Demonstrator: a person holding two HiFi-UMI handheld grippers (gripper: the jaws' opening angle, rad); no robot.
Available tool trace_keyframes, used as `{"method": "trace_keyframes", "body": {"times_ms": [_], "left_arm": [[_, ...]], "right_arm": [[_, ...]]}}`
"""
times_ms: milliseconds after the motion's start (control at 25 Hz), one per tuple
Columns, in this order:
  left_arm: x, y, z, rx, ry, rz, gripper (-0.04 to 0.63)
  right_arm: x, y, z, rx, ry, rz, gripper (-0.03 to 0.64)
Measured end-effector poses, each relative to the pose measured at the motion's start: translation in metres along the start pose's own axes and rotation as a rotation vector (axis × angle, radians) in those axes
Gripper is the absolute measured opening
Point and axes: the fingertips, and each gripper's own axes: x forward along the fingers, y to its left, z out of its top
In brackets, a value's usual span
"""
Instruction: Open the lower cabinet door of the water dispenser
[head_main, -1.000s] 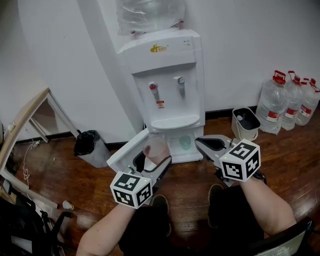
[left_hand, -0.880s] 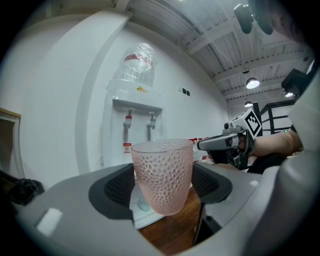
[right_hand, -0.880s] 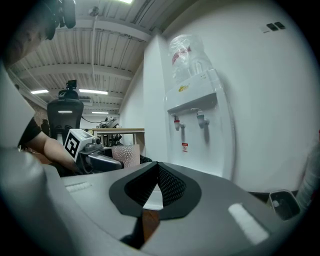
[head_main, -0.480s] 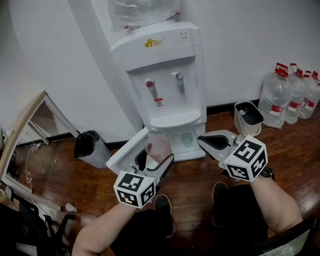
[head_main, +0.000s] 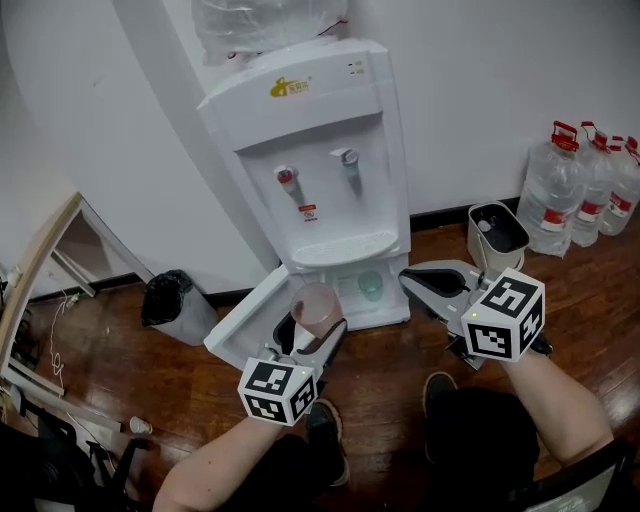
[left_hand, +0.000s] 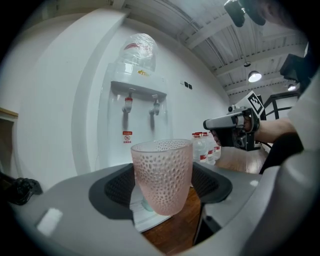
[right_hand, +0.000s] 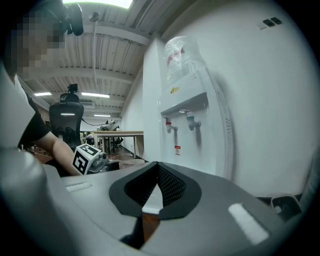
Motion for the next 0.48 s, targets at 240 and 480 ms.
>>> {"method": "trace_keyframes", "body": {"times_ms": [240, 480], "left_arm": [[0.017, 0.005, -0.022, -0.018, 0.021, 0.013, 0.354], [0.042, 0.004, -0.063, -0.131, 0.018, -0.007, 0.354]], "right_arm": [[0.014, -0.012, -0.043, -0.043, 0.026, 0.015, 0.003], [0.035, -0.034, -0.099, -0.069, 0.089, -0.028, 0.003]]}}
